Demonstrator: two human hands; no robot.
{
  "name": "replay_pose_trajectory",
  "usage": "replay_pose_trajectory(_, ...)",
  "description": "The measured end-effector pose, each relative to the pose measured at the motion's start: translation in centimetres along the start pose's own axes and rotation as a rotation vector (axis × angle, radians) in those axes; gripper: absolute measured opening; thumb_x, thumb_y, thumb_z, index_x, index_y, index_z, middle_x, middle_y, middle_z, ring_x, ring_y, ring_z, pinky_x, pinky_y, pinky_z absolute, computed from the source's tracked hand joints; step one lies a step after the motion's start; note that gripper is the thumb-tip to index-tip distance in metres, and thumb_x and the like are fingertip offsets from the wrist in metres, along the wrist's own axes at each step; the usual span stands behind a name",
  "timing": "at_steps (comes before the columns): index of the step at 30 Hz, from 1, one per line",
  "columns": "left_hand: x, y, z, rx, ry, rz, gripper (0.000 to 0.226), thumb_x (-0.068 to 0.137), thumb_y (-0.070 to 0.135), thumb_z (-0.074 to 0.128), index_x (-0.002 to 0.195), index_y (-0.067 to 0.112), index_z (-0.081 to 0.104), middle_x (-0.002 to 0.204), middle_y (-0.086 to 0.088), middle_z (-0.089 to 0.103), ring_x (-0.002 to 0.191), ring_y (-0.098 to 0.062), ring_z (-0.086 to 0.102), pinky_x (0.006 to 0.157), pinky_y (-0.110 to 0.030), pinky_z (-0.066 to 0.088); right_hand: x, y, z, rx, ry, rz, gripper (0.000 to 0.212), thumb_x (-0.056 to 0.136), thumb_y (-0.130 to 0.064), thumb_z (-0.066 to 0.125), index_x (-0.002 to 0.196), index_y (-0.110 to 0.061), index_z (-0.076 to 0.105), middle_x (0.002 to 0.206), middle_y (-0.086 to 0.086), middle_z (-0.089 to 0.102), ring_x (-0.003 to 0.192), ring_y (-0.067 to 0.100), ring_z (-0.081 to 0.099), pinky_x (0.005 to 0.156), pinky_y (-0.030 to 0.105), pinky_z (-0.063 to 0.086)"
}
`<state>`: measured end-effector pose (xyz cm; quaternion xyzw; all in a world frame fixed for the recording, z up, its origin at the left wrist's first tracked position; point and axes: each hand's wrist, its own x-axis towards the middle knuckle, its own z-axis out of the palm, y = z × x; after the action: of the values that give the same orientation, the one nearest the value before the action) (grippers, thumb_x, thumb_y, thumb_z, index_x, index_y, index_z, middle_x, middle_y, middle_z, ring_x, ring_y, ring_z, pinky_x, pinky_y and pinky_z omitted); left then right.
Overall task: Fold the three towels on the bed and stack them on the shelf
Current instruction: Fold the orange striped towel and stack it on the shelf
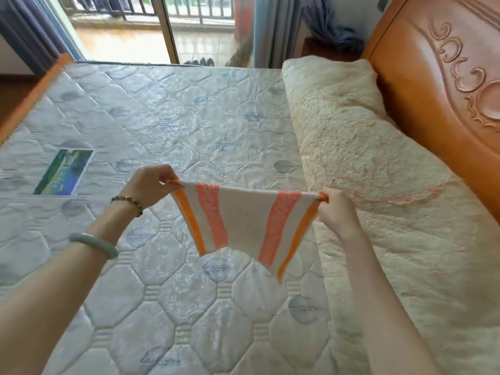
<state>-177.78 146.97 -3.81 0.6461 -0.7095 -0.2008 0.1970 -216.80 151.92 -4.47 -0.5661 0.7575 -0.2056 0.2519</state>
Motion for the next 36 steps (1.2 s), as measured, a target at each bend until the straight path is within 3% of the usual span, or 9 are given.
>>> replay_pose_trajectory(5, -1.4, 0.4, -0.7, -0.075, 0.089, -0.08, 0.01, 0.075, 0.01, 0.076, 0.079, 0.012, 0.066, 0.073, 0.004, 0.061, 0.078, -0.019, 0.059, 0.073, -0.024, 0.038, 0.4, -2.1, 1.0, 0.003, 0.104, -0.018, 0.038, 0.078, 0.004, 0.045, 0.1, -0.011, 0.072, 0.092, 0.016, 0.071, 0.09, 0.037, 0.063, 0.074, 0.036, 0.05)
replay_pose_trajectory(10, -2.4, 1.4, -1.4, -0.07, 0.249, -0.013, 0.012, 0.076, 0.01, 0.075, 0.084, 0.004, 0.068, 0.081, -0.002, 0.064, 0.079, -0.016, 0.059, 0.066, -0.006, 0.038, 0.6, -3.2, 0.2, 0.142, 0.258, -0.084, 0.042, 0.082, 0.009, 0.041, 0.109, -0.007, 0.069, 0.097, 0.016, 0.071, 0.091, 0.032, 0.065, 0.08, 0.039, 0.054)
replay_pose_trajectory(15, -5.4, 1.8, -1.5, -0.059, 0.267, 0.112, 0.013, 0.073, 0.011, 0.078, 0.076, 0.005, 0.067, 0.066, 0.023, 0.057, 0.069, 0.021, 0.054, 0.064, 0.006, 0.036, -1.1, -1.1, 0.4, 0.33, 0.236, -0.055, 0.039, 0.081, 0.006, 0.043, 0.103, -0.011, 0.07, 0.097, 0.008, 0.071, 0.093, 0.024, 0.066, 0.087, 0.039, 0.055)
replay_pose_trajectory(17, -7.4, 1.0, -0.5, -0.057, 0.133, 0.08, 0.013, 0.071, 0.01, 0.079, 0.073, 0.008, 0.067, 0.06, 0.025, 0.054, 0.066, 0.024, 0.052, 0.062, 0.004, 0.036, -2.8, 1.1, 1.3, 0.454, 0.165, 0.019, 0.033, 0.081, 0.003, 0.045, 0.092, -0.015, 0.07, 0.091, 0.006, 0.07, 0.093, 0.024, 0.067, 0.088, 0.037, 0.055)
replay_pose_trajectory(20, -11.4, -1.3, 2.7, -0.042, -0.161, 0.047, 0.035, 0.064, 0.008, 0.085, 0.064, 0.036, 0.064, 0.057, 0.02, 0.059, 0.057, 0.004, 0.059, 0.062, -0.005, 0.044, -5.8, 5.4, 3.6, 0.543, 0.097, 0.145, 0.026, 0.079, 0.001, 0.052, 0.076, -0.018, 0.07, 0.079, 0.004, 0.069, 0.089, 0.027, 0.068, 0.086, 0.037, 0.056)
replay_pose_trajectory(22, -14.6, -3.3, 5.8, 0.004, -0.329, -0.027, 0.041, 0.063, 0.01, 0.085, 0.056, 0.039, 0.057, 0.059, 0.019, 0.059, 0.061, -0.011, 0.061, 0.065, -0.018, 0.049, -8.3, 8.8, 6.3, 0.475, 0.009, 0.185, 0.027, 0.079, 0.002, 0.055, 0.07, -0.018, 0.07, 0.072, 0.004, 0.067, 0.081, 0.023, 0.065, 0.078, 0.035, 0.053)
replay_pose_trajectory(26, -21.0, -6.8, 13.1, 0.097, -0.565, -0.088, 0.046, 0.066, 0.009, 0.08, 0.053, 0.045, 0.054, 0.063, 0.021, 0.055, 0.065, -0.018, 0.061, 0.062, -0.021, 0.044, -13.9, 15.4, 12.4, 0.224, -0.192, 0.253, 0.019, 0.081, 0.003, 0.058, 0.083, -0.006, 0.075, 0.075, 0.007, 0.067, 0.074, 0.017, 0.057, 0.056, 0.012, 0.038)
replay_pose_trajectory(32, -29.9, -9.7, 22.1, 0.266, -1.003, -0.188, 0.005, 0.077, 0.017, 0.068, 0.08, 0.021, 0.068, 0.09, 0.004, 0.069, 0.089, -0.016, 0.064, 0.072, -0.022, 0.045, -22.2, 24.6, 19.9, -0.019, -0.571, 0.443, 0.026, 0.077, -0.007, 0.06, 0.064, -0.027, 0.071, 0.068, -0.002, 0.064, 0.074, 0.018, 0.058, 0.064, 0.026, 0.039)
replay_pose_trajectory(36, -32.9, -11.8, 24.9, 0.21, -1.104, -0.233, 0.011, 0.078, 0.021, 0.071, 0.075, 0.02, 0.061, 0.084, 0.005, 0.065, 0.081, -0.012, 0.06, 0.074, -0.024, 0.048, -24.7, 27.2, 21.4, -0.036, -0.658, 0.507, 0.029, 0.077, -0.005, 0.058, 0.055, -0.023, 0.063, 0.054, -0.008, 0.058, 0.067, 0.017, 0.054, 0.061, 0.028, 0.038)
